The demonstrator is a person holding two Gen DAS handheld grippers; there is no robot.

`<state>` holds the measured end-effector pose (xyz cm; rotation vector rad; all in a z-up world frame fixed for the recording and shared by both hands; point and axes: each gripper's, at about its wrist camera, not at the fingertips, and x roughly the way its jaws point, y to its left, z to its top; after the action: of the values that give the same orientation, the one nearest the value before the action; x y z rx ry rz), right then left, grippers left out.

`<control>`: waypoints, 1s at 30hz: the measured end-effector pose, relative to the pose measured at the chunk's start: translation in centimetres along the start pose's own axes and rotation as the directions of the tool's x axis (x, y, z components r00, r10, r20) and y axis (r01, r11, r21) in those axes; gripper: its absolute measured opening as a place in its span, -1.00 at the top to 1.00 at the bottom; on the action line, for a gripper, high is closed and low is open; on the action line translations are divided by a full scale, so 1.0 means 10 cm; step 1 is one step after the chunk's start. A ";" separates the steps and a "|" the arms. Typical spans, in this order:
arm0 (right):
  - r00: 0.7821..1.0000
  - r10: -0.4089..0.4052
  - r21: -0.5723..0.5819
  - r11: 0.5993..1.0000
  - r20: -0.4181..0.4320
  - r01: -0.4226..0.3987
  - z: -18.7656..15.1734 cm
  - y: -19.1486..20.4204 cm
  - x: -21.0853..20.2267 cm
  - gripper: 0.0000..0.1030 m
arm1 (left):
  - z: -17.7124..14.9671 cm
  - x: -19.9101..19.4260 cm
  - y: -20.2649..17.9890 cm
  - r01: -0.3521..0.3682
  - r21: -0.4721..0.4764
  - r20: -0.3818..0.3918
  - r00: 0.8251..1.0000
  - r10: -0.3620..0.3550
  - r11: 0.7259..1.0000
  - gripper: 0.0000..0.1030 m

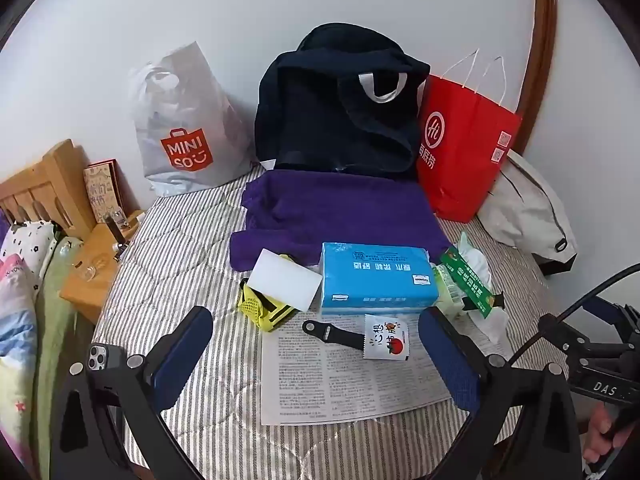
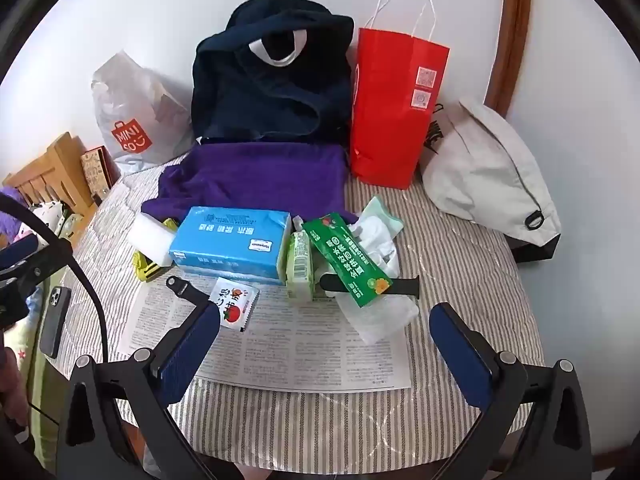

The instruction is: Organize soft objects

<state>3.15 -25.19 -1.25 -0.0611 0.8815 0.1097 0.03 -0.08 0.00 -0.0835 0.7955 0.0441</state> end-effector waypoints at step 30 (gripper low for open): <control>0.999 0.011 -0.012 1.000 0.037 -0.010 0.04 0.14 -0.28 -1.00 | 0.05 -0.09 0.01 0.000 0.005 0.002 1.000 0.000 1.000 -1.00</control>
<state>1.51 -23.98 1.16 -0.0657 0.8447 0.1256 -0.26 0.09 1.00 -0.0788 0.7936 0.0421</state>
